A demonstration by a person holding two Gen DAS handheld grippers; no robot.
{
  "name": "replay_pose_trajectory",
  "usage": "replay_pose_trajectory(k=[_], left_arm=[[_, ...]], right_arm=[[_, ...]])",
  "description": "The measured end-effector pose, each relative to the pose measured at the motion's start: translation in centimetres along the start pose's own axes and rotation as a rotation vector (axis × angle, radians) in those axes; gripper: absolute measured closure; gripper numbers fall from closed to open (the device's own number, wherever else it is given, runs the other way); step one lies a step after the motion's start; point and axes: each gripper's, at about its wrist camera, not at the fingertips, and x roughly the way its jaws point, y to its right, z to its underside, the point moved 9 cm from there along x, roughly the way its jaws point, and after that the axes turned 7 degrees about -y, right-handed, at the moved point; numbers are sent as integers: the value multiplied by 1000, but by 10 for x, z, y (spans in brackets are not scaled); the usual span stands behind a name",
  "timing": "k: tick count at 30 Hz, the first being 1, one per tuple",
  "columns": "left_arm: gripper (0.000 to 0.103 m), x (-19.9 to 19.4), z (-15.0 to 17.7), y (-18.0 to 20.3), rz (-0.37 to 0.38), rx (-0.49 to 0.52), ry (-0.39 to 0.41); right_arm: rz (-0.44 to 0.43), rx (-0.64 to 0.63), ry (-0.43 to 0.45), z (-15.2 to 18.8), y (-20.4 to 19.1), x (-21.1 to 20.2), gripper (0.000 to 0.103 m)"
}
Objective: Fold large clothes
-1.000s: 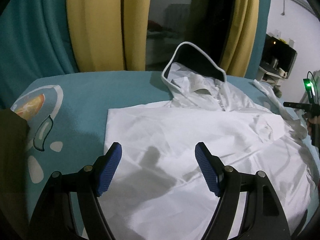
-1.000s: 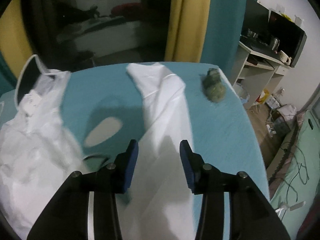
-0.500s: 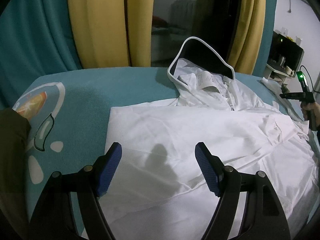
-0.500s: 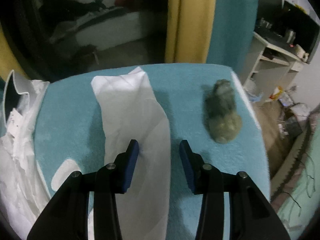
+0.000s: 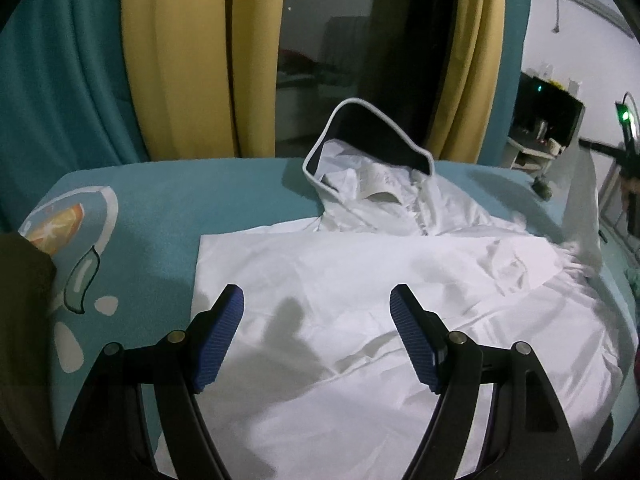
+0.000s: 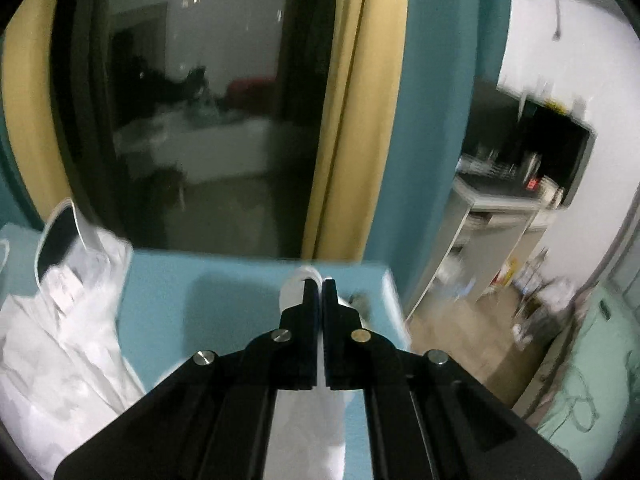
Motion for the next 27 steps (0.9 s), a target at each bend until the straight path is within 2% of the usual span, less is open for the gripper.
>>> replay_pose_trajectory(k=[3, 6, 9, 12, 16, 21, 27], left_arm=[[25, -14, 2, -4, 15, -3, 25], [25, -30, 4, -9, 29, -3, 53], [25, -44, 7, -15, 40, -3, 77], [25, -55, 10, -25, 48, -9, 96], [25, -65, 19, -43, 52, -27, 103], [25, -77, 33, -72, 44, -51, 108], [25, -82, 46, -103, 37, -94, 106]], right_arm=[[56, -28, 86, -31, -12, -38, 101], [75, -43, 143, -55, -33, -65, 101], [58, -64, 176, -70, -70, -80, 101], [2, -105, 166, -73, -124, -79, 101], [-75, -176, 121, -60, -205, -61, 101], [-184, -237, 34, -25, -303, -29, 101], [-261, -259, -24, 15, -387, -11, 101]])
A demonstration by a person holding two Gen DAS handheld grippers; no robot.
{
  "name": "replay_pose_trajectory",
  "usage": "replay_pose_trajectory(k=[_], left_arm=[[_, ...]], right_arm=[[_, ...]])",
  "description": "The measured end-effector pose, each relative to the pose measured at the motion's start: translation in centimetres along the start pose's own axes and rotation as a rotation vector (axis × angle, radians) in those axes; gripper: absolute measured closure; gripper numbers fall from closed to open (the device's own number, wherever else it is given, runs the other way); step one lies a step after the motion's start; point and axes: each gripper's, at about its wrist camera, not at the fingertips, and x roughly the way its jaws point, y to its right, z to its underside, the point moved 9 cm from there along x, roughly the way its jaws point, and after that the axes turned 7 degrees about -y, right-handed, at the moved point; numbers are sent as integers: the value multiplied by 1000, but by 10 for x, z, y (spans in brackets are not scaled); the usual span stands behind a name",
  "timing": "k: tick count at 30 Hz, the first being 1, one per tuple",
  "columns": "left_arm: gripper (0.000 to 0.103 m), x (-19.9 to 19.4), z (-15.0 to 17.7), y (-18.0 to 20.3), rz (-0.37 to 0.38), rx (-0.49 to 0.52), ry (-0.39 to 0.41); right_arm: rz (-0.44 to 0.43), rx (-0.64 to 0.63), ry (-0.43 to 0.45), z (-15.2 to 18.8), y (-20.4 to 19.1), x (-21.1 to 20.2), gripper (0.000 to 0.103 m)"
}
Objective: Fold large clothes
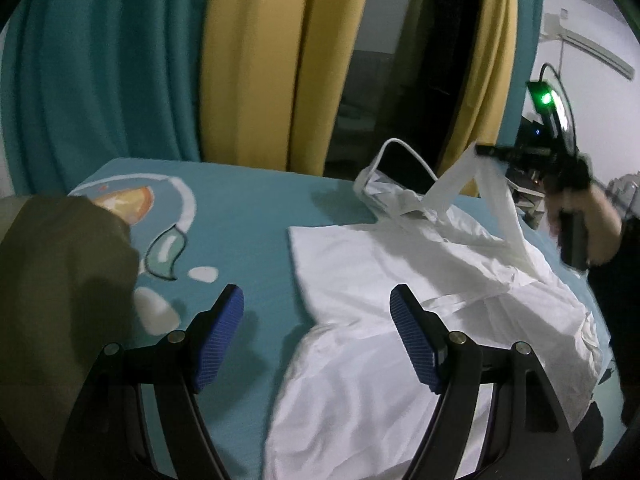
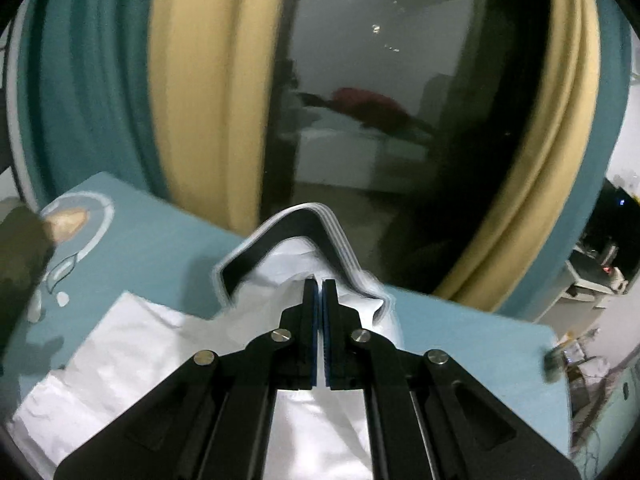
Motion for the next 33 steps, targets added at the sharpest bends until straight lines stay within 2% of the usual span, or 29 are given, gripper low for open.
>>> replay_pose_trajectory(k=[4, 6, 9, 10, 12, 13, 14, 15, 20, 24, 28, 33], left_arm=[[25, -1, 5, -12, -1, -13, -6], [25, -2, 8, -14, -3, -12, -11], [25, -3, 11, -18, -7, -7, -17], [25, -3, 12, -19, -8, -7, -19], [25, -3, 14, -20, -10, -6, -21], [25, -3, 14, -21, -11, -5, -21], [25, -2, 15, -22, -13, -4, -22], [25, -2, 15, -23, -16, -4, -22], [25, 2, 14, -32, -32, -15, -26], [25, 9, 9, -38, -37, -24, -30], [25, 15, 6, -41, -38, -27, -34], [25, 23, 7, -48, -42, -38, -50]], right_arm=[[-94, -15, -83, 34, -59, 29, 100], [-175, -47, -170, 60, -89, 44, 100], [-248, -95, -295, 100, -120, 55, 99], [-277, -103, -339, 114, -127, 55, 95], [-339, -100, -386, 133, -135, 52, 80], [-387, -97, -405, 141, -137, 46, 64], [-411, -96, -406, 144, -138, 40, 52], [-419, -95, -401, 146, -133, 34, 50], [-421, -30, -306, 128, -80, 7, 48], [-391, 91, -277, 108, -37, 18, 48], [-375, 188, -321, 107, -19, 50, 48], [-362, 202, -395, 122, -36, 87, 48]])
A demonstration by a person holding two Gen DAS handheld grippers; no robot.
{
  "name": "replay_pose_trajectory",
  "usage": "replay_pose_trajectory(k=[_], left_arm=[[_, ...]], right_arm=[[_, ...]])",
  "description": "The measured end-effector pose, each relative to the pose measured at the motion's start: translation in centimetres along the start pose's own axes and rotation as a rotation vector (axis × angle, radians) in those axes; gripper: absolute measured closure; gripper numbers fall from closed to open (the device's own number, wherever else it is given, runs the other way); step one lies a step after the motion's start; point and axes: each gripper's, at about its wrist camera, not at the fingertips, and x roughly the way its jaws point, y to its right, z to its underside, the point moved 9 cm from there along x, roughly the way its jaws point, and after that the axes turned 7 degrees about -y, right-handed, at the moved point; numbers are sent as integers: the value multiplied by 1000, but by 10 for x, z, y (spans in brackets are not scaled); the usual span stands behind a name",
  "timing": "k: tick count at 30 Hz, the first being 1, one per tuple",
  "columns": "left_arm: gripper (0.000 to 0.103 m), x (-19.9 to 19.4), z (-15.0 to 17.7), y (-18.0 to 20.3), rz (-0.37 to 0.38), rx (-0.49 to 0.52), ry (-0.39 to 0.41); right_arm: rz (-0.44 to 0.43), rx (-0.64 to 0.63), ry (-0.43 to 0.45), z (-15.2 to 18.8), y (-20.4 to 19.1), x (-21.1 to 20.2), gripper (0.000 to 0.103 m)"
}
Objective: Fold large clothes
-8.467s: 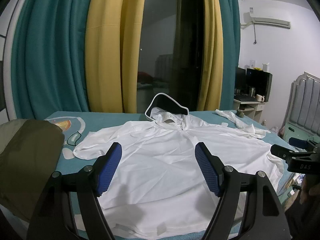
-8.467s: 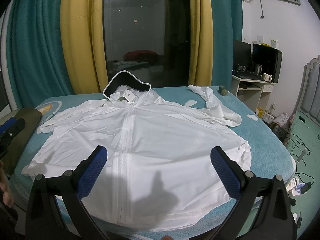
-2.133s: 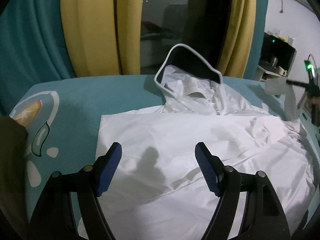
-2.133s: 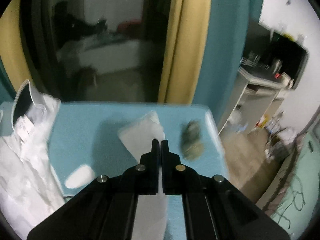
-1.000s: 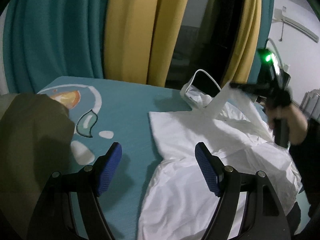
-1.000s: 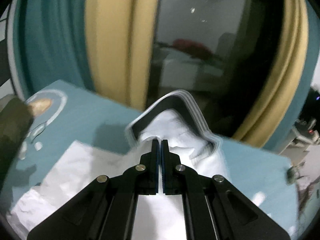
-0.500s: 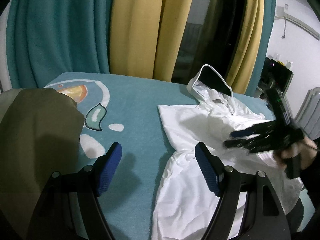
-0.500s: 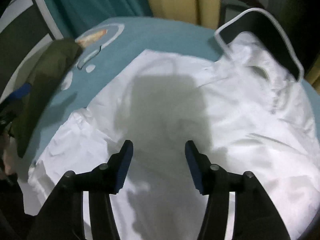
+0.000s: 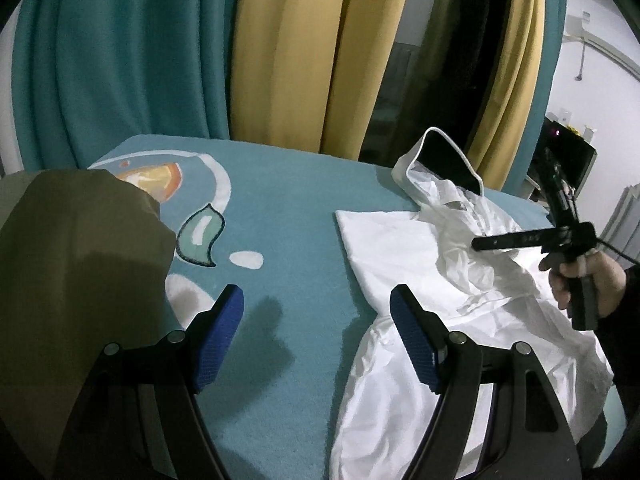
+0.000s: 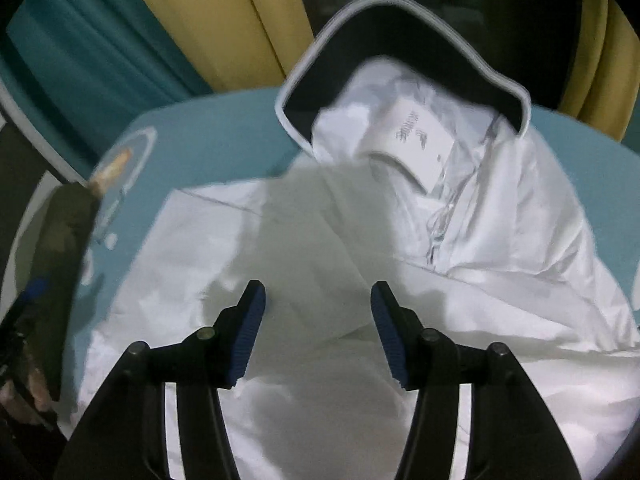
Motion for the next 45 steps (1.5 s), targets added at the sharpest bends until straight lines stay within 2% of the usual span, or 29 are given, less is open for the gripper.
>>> replay_pose_trajectory(k=[1, 2, 3, 4, 5, 11, 15, 17, 19, 21, 24, 25, 26, 27, 28, 29, 31, 33, 37, 41, 43, 45], left_arm=[[25, 2, 1, -2, -1, -4, -4], [25, 4, 2, -3, -1, -7, -8], [25, 6, 3, -5, 0, -12, -12], [25, 7, 3, -6, 0, -15, -14], [25, 9, 4, -6, 2, -17, -18], [25, 12, 3, -4, 18, -13, -18], [25, 9, 1, -5, 21, -14, -6], [25, 7, 1, -7, 19, -18, -1], [25, 4, 1, -9, 13, -23, 3], [25, -1, 2, -12, 4, -26, 7], [25, -7, 4, -17, -18, -23, 5], [25, -7, 4, -19, -22, -24, 3], [25, -8, 5, -20, -28, -22, -1], [25, -9, 5, -20, -33, -19, -2], [25, -10, 5, -21, -36, -16, -3], [25, -11, 4, -20, -38, -10, -4], [25, -11, 1, -16, -33, 3, 2], [25, -9, -3, -8, -14, 22, 3], [25, 8, -13, 19, 42, 73, -35], [25, 33, -24, 53, 76, 154, -78], [25, 48, -30, 73, 141, 169, -108], [25, 70, -36, 90, 156, 195, -141]], right_arm=[[-8, -1, 3, 1, -1, 4, 48], [-11, -21, 21, 1, -3, 2, 52], [-15, -46, 30, 1, -7, 1, 66], [-3, -74, 34, 1, -11, -1, 89], [23, -95, 49, -1, -14, -5, 92], [137, -192, 198, -35, -36, -58, 93], [160, -249, 284, -58, -66, -86, 93], [157, -269, 298, -65, -85, -89, 93], [156, -286, 275, -65, -102, -81, 93], [100, -303, 230, -58, -124, -62, 92], [61, -364, 116, -40, -152, -24, 91], [46, -376, 120, -36, -159, -19, 85], [32, -391, 142, -34, -165, -18, 61], [29, -402, 156, -33, -166, -19, 43], [24, -405, 173, -32, -166, -24, 19], [15, -405, 198, -33, -163, -32, 17], [31, -395, 249, -35, -151, -55, 17], [90, -359, 299, -38, -123, -84, 17], [203, -247, 376, -28, -41, -140, 17], [296, -110, 392, 3, 48, -176, 17], [341, -32, 369, 24, 95, -181, 17], [366, 40, 333, 47, 134, -180, 17]])
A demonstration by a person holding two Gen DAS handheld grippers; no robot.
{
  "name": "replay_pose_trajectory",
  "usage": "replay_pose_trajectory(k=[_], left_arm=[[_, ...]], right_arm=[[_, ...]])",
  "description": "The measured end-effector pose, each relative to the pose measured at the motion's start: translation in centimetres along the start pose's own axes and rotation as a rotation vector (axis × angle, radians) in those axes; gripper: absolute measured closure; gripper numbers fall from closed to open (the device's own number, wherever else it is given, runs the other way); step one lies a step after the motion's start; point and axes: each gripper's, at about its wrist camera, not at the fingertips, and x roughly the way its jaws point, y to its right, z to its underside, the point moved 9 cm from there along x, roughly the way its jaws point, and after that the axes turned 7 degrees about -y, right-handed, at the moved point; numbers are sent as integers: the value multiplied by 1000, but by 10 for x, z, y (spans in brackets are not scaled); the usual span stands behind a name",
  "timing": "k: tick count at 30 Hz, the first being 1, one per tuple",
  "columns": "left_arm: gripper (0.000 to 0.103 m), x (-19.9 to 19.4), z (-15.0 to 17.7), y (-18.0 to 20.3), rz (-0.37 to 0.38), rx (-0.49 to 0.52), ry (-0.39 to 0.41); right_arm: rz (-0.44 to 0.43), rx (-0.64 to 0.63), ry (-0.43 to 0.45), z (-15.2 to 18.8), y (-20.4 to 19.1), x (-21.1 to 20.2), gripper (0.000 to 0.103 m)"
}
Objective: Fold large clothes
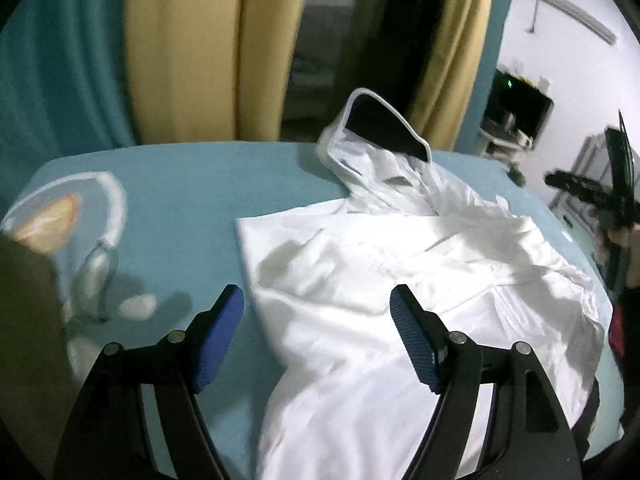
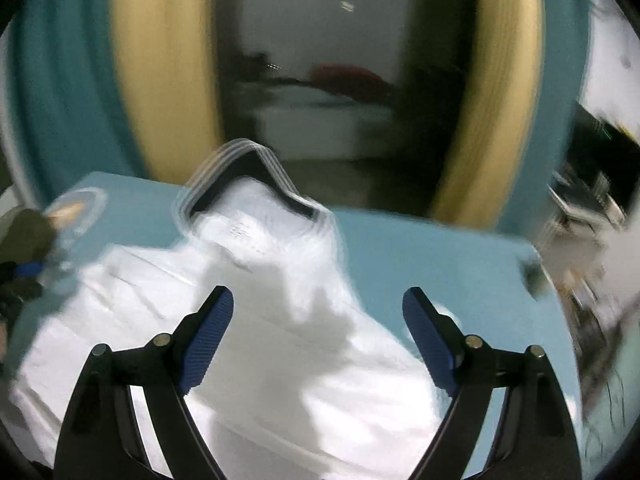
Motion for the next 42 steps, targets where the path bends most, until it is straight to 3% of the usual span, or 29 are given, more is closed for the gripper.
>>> replay_pose_trajectory(k=[5, 10, 12, 14, 16, 18, 21, 23, 26, 30, 34, 39, 42], left_arm=[[25, 41, -19, 11, 5, 26, -64], [26, 77, -23, 11, -2, 35, -138], [47, 89, -17, 11, 3, 30, -182], [59, 93, -12, 12, 10, 31, -201], [68, 90, -5, 15, 8, 43, -197], [87, 84, 0, 15, 6, 45, -188], [93, 65, 5, 18, -4, 61, -130], [93, 47, 3, 24, -20, 105, -55], [93, 27, -12, 31, -46, 171, 48], [93, 13, -48, 41, -58, 222, 160], [93, 16, -67, 41, -52, 236, 196], [93, 34, -26, 35, -39, 225, 27], [93, 39, 10, 31, -15, 190, -76]], right_arm=[[-1, 108, -102, 49, 57, 25, 17], [-88, 122, -159, 64, 69, 52, 17], [-96, 116, -183, 69, 69, 62, 19], [-100, 105, -231, 77, 68, 78, 42], [-71, 71, -213, 76, 64, 81, 47], [-43, 59, -202, 74, 65, 83, 50], [-20, 71, -180, 71, 70, 84, 62], [-28, 79, -161, 68, 71, 82, 80], [-22, 87, -130, 62, 73, 78, 90], [-8, 121, -102, 55, 77, 74, 90], [-10, 164, -120, 58, 78, 77, 90], [-22, 164, -187, 77, 76, 83, 87], [9, 175, -209, 82, 84, 79, 56]])
